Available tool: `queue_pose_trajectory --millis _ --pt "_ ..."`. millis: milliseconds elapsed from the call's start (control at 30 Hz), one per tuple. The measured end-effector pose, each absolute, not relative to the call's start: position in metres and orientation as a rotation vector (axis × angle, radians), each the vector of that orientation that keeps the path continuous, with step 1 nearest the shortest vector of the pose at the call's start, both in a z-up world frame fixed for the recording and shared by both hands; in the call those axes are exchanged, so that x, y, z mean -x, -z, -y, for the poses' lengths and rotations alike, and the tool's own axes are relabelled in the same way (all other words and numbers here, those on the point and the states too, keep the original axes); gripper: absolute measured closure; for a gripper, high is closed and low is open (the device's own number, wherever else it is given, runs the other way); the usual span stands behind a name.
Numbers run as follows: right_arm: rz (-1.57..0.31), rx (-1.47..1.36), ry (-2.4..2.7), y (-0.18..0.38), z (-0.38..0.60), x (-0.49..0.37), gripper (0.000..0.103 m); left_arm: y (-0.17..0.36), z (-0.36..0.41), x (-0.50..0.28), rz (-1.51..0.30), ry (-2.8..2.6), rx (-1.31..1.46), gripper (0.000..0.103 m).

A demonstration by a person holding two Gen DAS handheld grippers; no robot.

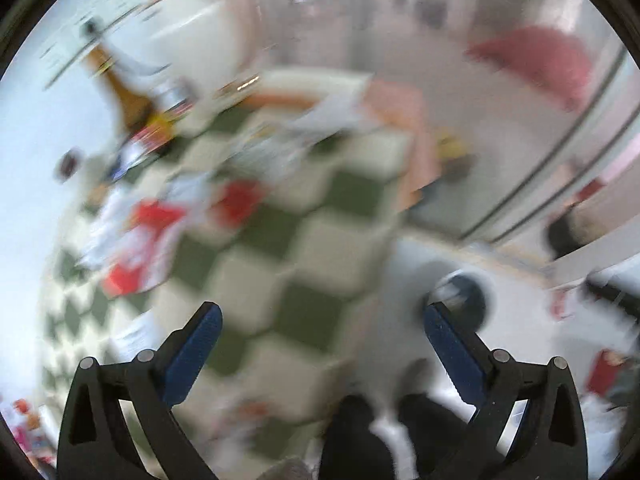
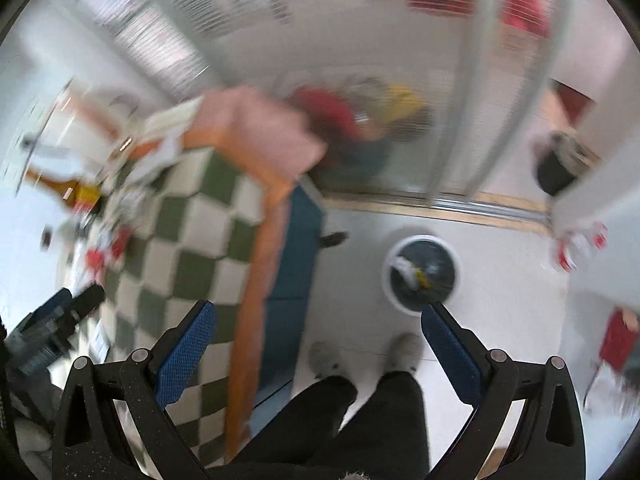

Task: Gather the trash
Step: 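Move both tools back toward the checkered counter, then grasp the clear printed plastic bag with the left gripper while the right grasps the green medicine box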

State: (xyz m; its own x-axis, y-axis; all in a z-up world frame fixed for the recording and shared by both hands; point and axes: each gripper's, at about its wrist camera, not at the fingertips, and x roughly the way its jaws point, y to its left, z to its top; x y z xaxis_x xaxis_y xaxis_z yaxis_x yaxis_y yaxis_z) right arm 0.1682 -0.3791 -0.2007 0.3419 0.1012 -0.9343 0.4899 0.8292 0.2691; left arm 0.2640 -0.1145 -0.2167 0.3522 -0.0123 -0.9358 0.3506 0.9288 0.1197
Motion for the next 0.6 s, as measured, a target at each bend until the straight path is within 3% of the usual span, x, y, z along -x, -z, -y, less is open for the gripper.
queue_pose_trajectory --millis 133,267,300,367,400,433,467,500,600 --pt "-1.286 -0.457 0.119 0.215 0.305 -0.213 0.0 0.268 0.025 -0.243 -1.374 0.154 -0.317 0.0" --pt "-1.345 -0.396 0.032 0.235 0.258 -0.236 0.0 0.322 -0.012 -0.216 -1.541 0.171 -0.293 0.005" --pt "-1.359 -0.383 0.018 0.241 0.249 -0.241 0.0 0.332 -0.015 -0.21 -1.571 0.173 -0.289 0.011" --pt "-1.387 -0.358 -0.008 0.248 0.232 -0.249 0.0 0.34 -0.023 -0.201 -1.574 0.192 -0.22 0.04" --pt "-1.399 -0.344 -0.016 0.251 0.227 -0.253 0.0 0.339 -0.025 -0.201 -1.568 0.196 -0.19 0.044" --pt "-1.408 -0.336 -0.02 0.256 0.224 -0.258 0.0 0.336 -0.025 -0.201 -1.555 0.188 -0.186 0.06" --pt "-1.416 -0.33 -0.026 0.257 0.221 -0.262 0.0 0.335 -0.027 -0.203 -1.541 0.184 -0.187 0.098" --pt "-1.425 -0.325 -0.031 0.259 0.217 -0.265 0.0 0.334 -0.027 -0.205 -1.535 0.187 -0.17 0.103" --pt "-1.438 -0.324 -0.041 0.261 0.213 -0.277 0.0 0.333 -0.031 -0.215 -1.508 0.143 -0.15 0.103"
